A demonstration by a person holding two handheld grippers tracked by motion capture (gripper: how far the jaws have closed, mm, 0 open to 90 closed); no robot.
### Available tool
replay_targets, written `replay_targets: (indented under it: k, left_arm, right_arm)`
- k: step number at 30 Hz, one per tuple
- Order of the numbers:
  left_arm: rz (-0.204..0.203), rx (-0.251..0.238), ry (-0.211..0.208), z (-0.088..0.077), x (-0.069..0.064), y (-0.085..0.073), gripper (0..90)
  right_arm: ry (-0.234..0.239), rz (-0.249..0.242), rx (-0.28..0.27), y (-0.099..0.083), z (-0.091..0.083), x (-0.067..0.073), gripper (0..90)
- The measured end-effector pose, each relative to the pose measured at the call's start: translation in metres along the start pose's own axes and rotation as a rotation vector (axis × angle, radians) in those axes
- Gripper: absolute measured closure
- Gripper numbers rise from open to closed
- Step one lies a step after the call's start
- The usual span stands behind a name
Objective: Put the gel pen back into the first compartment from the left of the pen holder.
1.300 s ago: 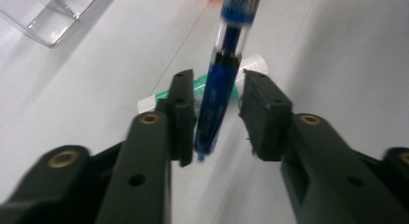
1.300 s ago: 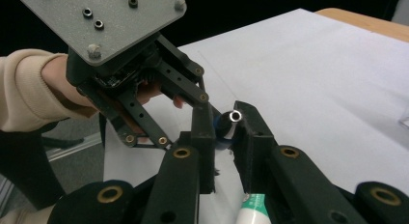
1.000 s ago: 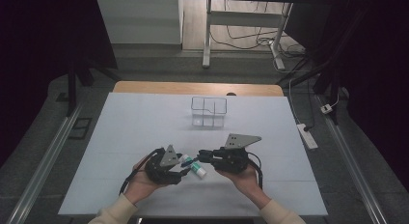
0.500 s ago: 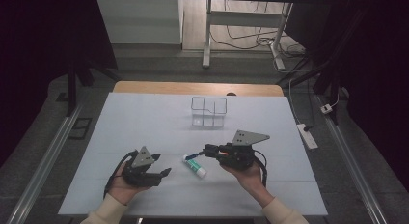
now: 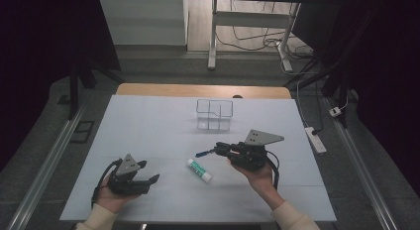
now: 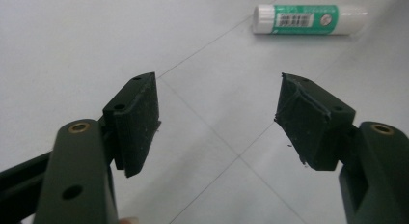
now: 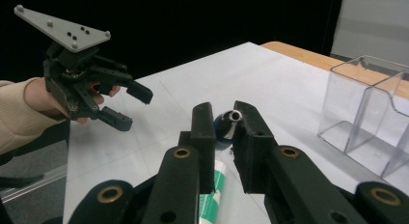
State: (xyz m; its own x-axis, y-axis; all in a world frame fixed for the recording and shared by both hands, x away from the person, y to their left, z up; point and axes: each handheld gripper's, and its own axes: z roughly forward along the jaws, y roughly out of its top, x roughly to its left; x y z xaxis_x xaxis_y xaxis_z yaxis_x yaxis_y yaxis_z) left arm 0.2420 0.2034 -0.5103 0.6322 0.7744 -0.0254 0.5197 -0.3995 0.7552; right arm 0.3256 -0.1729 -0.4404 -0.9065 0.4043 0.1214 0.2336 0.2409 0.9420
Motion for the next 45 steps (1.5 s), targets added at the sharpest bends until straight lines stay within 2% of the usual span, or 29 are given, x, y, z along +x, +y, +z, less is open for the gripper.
replay_targets:
  k: [8, 15, 24, 45]
  left_arm:
    - [0.008, 0.01, -0.008, 0.002, 0.0, 0.001, 30.2]
    - [0.01, 0.015, -0.016, 0.002, 0.001, 0.0, 29.9]
    - [0.007, 0.021, -0.017, 0.003, 0.003, 0.0, 29.6]
    - [-0.006, 0.028, -0.013, 0.005, 0.004, 0.0, 28.8]
  right_arm:
    - [-0.02, 0.005, -0.011, 0.002, -0.001, -0.005, 78.8]
    - [-0.042, 0.007, -0.033, 0.011, -0.004, -0.011, 78.7]
    - [-0.076, 0.028, -0.045, 0.025, 0.004, -0.028, 78.7]
    - [-0.17, 0.037, -0.064, 0.06, 0.012, -0.062, 78.7]
